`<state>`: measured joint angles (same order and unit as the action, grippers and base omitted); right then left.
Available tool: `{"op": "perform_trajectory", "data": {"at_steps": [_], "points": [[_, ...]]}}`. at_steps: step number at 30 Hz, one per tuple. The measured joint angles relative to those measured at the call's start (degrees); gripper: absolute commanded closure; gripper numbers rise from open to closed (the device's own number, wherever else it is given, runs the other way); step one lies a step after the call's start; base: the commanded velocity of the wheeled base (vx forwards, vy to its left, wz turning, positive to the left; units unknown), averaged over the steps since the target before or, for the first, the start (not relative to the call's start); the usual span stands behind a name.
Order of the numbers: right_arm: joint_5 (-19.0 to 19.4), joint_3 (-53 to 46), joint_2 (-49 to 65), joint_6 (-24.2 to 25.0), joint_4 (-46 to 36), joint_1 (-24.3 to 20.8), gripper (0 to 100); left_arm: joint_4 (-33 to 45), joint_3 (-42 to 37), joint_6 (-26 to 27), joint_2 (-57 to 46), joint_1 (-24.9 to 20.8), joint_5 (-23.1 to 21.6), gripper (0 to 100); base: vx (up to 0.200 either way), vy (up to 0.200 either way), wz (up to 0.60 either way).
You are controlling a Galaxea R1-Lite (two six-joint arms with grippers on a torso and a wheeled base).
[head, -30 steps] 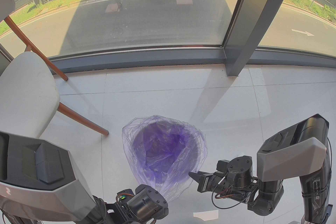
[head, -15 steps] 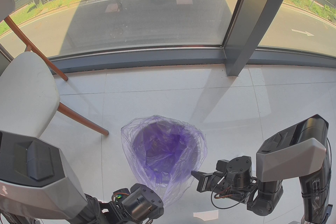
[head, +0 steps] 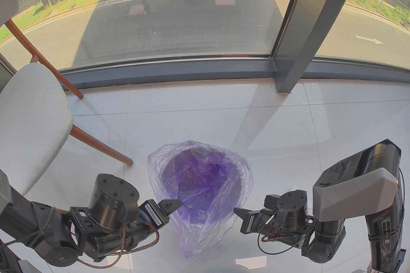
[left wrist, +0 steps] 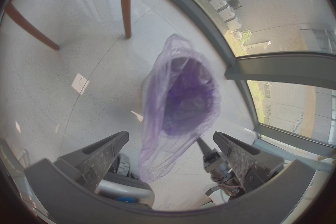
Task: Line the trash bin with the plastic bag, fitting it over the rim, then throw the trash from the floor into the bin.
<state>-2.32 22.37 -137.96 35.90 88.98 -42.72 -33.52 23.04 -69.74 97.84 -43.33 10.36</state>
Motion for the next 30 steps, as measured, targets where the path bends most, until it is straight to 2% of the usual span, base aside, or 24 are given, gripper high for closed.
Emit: {"op": "perform_trajectory", "data": {"at_steps": [6, 13, 18, 19, 23, 30], "points": [[-0.6, 0.0, 0.4, 0.0, 0.0, 0.0, 100, -0.2, 2.3, 4.9, -0.3, 3.6, -1.8, 0, 0.000, 0.000, 0.00], [-1.9, -0.1, 1.1, 0.0, 0.0, 0.0, 100, -0.6, 6.5, 11.3, 9.5, 9.0, -3.3, 0, 0.000, 0.000, 0.00], [-2.4, 0.0, 1.4, 0.0, 0.0, 0.0, 100, -1.0, 9.8, 12.9, 16.1, 11.3, -3.5, 0, 0.000, 0.000, 0.00], [-2.5, 0.0, 1.5, 0.0, 0.0, 0.0, 100, -1.6, 10.6, 13.0, 17.3, 11.5, -3.5, 100, 0.000, 0.000, 0.00], [-2.5, 0.0, 1.6, 0.0, 0.0, 0.1, 100, -5.3, 13.2, 13.3, 20.5, 12.1, -3.6, 100, 0.000, 0.000, 0.00], [-2.5, -0.2, 1.8, 0.0, 0.0, 0.1, 100, -5.4, 13.1, 14.1, 22.2, 12.3, -3.6, 100, 0.000, 0.000, 0.00]]}}
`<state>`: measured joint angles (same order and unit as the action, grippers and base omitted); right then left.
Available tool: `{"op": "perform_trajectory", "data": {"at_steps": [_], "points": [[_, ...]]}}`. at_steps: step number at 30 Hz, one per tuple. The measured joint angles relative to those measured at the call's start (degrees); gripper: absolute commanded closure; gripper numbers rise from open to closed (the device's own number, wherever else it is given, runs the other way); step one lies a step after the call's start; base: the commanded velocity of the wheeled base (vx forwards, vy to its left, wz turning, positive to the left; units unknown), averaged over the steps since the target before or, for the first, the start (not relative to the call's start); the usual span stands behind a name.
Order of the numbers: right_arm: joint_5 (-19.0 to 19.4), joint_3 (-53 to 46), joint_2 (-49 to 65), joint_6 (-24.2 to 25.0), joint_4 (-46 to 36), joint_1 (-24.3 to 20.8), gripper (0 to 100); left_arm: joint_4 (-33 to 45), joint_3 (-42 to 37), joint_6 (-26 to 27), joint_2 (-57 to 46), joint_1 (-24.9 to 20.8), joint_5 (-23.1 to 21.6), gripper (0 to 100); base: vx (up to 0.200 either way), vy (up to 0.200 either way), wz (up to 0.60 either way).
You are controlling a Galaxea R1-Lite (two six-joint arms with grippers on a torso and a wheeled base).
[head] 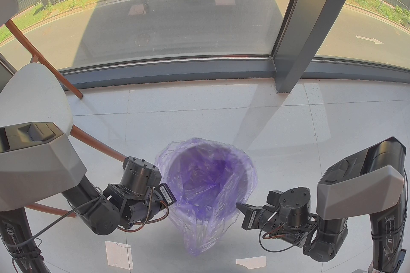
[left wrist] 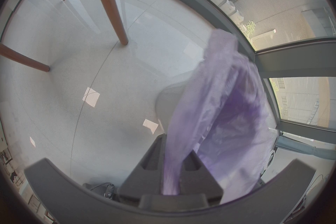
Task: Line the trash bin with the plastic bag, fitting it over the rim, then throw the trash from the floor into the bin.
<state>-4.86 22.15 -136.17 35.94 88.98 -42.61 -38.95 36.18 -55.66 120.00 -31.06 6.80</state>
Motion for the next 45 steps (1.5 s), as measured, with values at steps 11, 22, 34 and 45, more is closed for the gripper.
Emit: {"op": "perform_trajectory", "data": {"at_steps": [11, 22, 34, 45], "points": [[-0.1, 0.1, -0.3, 0.0, 0.0, -0.5, 100, -0.6, -4.8, 0.0, -0.5, 2.0, 0.3, 100, 0.000, 0.000, 0.00], [-0.5, -0.7, 0.0, -0.1, 0.0, 0.3, 100, -0.8, -5.5, -0.1, -0.4, 1.5, 2.0, 100, 0.000, 0.000, 0.00], [0.8, -7.9, 2.8, -0.7, 0.0, 5.3, 100, -0.8, -6.2, -0.7, 1.5, -1.8, 5.9, 100, 0.000, 0.000, 0.00], [1.7, -5.9, -1.0, -7.0, 0.0, 13.2, 100, -8.0, -5.8, 0.1, 7.0, -3.1, 8.3, 100, 0.000, 0.000, 0.00]]}}
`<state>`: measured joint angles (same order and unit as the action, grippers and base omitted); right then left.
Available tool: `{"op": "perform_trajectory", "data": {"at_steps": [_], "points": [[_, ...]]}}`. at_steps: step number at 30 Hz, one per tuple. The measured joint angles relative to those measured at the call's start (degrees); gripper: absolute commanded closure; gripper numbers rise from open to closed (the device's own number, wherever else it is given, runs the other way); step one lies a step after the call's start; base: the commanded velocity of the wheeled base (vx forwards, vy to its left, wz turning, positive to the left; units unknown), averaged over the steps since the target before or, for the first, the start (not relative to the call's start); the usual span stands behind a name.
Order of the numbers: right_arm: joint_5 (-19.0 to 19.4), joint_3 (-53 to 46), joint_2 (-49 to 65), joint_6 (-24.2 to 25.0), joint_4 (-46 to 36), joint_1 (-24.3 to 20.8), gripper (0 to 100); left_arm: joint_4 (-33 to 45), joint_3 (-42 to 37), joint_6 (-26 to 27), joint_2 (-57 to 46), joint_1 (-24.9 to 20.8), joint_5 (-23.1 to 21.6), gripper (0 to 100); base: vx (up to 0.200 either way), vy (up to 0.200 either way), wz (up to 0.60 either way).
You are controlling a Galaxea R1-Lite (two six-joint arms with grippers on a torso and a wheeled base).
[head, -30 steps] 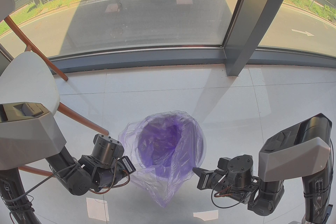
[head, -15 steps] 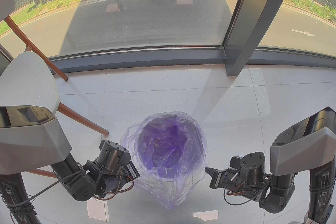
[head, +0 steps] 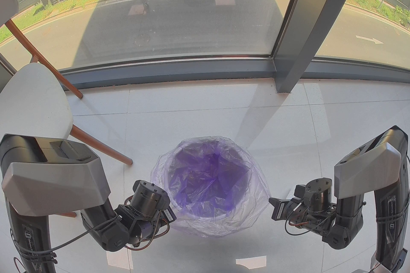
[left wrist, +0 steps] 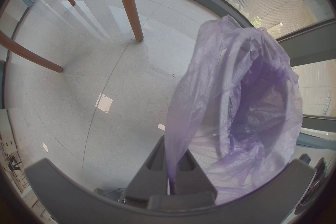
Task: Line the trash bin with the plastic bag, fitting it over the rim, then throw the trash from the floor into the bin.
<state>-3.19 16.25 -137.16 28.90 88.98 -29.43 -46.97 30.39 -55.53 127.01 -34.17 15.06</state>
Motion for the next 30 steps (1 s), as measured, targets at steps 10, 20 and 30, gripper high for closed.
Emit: {"op": "perform_trajectory", "data": {"at_steps": [10, 20, 30], "points": [[0.2, 7.2, -4.3, -1.6, -0.2, 3.0, 100, -0.5, 1.1, 2.8, 4.9, 0.7, 4.2, 100, 0.000, 0.000, 0.00], [0.3, 9.4, -6.0, -1.6, -0.1, 5.8, 100, -5.3, 2.5, 2.5, 6.6, 1.5, 4.4, 0, 0.000, 0.000, 0.00], [0.3, 9.4, -6.1, -1.6, 0.0, 6.0, 100, -6.5, -1.2, 2.9, 5.8, 1.1, 3.5, 0, 0.000, 0.000, 0.00]]}}
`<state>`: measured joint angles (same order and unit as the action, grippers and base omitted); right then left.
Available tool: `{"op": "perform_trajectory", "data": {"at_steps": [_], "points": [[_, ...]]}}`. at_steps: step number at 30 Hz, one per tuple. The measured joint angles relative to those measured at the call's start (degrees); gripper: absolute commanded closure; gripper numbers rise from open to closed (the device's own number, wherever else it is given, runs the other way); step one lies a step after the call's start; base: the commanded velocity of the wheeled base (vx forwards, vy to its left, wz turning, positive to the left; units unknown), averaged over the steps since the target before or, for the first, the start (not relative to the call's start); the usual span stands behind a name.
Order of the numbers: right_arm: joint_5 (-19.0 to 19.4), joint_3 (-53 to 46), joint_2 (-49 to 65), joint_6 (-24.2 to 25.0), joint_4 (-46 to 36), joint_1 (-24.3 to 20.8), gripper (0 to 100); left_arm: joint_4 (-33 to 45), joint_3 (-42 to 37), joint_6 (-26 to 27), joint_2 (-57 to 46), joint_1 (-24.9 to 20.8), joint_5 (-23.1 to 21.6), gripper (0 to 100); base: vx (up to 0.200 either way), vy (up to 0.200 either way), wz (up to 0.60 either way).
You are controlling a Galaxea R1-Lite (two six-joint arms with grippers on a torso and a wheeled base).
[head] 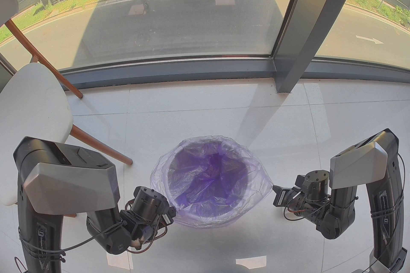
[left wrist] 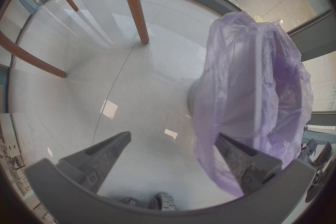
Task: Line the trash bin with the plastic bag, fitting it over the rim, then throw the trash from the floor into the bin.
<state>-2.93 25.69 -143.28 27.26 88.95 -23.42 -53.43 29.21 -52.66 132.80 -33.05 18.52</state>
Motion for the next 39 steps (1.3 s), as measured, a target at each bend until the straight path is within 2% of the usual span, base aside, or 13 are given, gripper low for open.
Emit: {"op": "perform_trajectory", "data": {"at_steps": [16, 27, 30, 39], "points": [[-0.1, -0.1, 0.1, 0.0, 0.0, -0.4, 100, -4.6, -21.8, -0.7, -18.1, 0.0, -2.2, 0, 0.000, 0.000, 0.00], [-0.3, -0.1, 0.1, -0.9, 0.0, -1.6, 100, -5.6, -21.1, -1.0, -19.6, -1.1, -1.9, 0, 0.000, 0.000, 0.00], [-0.3, -0.1, 0.1, -0.9, 0.0, -1.6, 100, -9.6, -20.3, -1.0, -17.7, -1.6, -1.6, 0, 0.000, 0.000, 0.00], [-0.4, -0.1, 0.1, -0.8, 0.0, -1.6, 100, -31.7, -23.9, -1.0, -9.1, -2.3, -1.1, 0, 0.000, 0.000, 0.00]]}}
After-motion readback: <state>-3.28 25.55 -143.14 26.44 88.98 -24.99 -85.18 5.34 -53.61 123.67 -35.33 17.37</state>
